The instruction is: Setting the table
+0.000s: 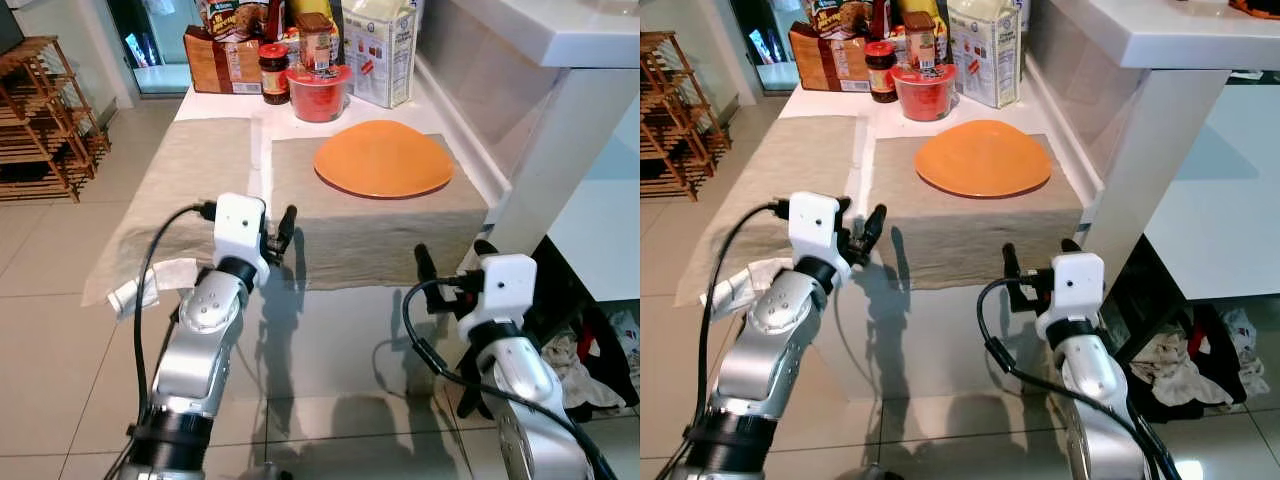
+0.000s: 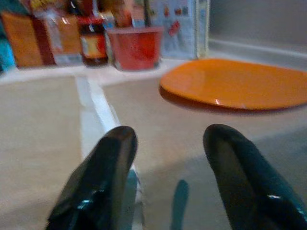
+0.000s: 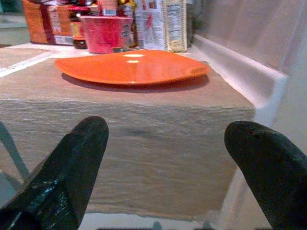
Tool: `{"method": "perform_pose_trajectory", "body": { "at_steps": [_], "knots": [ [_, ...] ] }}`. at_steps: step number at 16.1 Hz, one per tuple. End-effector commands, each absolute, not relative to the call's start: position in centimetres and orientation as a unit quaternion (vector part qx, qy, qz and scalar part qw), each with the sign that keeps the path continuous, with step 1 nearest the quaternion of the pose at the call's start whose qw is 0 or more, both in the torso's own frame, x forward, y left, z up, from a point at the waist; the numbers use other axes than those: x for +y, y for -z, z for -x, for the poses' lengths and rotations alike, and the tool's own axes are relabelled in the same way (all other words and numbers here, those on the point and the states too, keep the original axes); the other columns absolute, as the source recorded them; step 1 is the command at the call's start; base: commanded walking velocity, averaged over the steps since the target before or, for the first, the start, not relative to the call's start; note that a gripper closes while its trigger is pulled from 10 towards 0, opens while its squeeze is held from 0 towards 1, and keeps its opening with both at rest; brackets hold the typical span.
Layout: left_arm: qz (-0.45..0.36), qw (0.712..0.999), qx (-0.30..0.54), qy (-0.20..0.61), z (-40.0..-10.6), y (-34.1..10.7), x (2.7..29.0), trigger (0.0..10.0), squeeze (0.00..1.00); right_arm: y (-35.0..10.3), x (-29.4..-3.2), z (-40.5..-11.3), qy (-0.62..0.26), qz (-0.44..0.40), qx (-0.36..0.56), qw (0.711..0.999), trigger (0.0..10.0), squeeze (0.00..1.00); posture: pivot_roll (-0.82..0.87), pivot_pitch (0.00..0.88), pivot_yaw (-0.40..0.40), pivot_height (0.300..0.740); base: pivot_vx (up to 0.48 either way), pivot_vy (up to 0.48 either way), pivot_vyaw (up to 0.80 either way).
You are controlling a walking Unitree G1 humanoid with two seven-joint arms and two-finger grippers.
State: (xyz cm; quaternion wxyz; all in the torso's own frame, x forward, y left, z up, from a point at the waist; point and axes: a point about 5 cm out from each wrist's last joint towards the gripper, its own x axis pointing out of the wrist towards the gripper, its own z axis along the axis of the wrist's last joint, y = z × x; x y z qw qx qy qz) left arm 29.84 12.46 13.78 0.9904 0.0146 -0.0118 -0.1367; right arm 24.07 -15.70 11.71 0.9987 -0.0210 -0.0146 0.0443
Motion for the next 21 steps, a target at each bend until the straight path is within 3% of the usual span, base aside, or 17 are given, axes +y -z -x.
{"method": "perform_pose_trajectory", "body": {
  "at_steps": [1,4,9,12,21],
  "knots": [
    [-0.012,0.991,0.015,0.129,-29.0,-12.7,13.9,0.0,0.0,-12.1,-16.6,-23.4,-0.019,0.019,-0.024,0.999,10.0,0.0,-0.11,0.0,0.051,0.727,0.0,0.0,0.0],
    [-0.015,0.985,0.052,0.162,-27.1,-11.1,14.8,0.0,0.0,-11.4,-17.4,-22.4,-0.008,0.023,-0.009,1.0,10.0,0.0,-0.11,0.0,0.051,0.727,0.0,0.0,0.0],
    [-0.034,0.983,-0.056,0.173,-28.4,-15.1,13.5,0.0,0.0,-12.3,-16.6,-23.0,-0.016,0.025,-0.029,0.999,10.0,0.0,-0.11,0.0,0.06,0.727,0.0,0.0,0.0],
    [-0.04,0.98,-0.065,0.182,-28.1,-15.5,13.3,0.0,0.0,-12.1,-16.4,-22.6,-0.016,0.021,-0.026,0.999,10.0,0.0,-0.12,0.0,0.061,0.727,0.0,0.0,0.0],
    [-0.024,0.98,-0.092,0.175,-29.2,-17.2,12.7,0.0,0.0,-12.0,-16.0,-22.9,-0.018,0.021,-0.026,0.999,10.0,0.0,-0.11,0.0,0.072,0.727,0.467,0.0,0.0]
  ]
}}
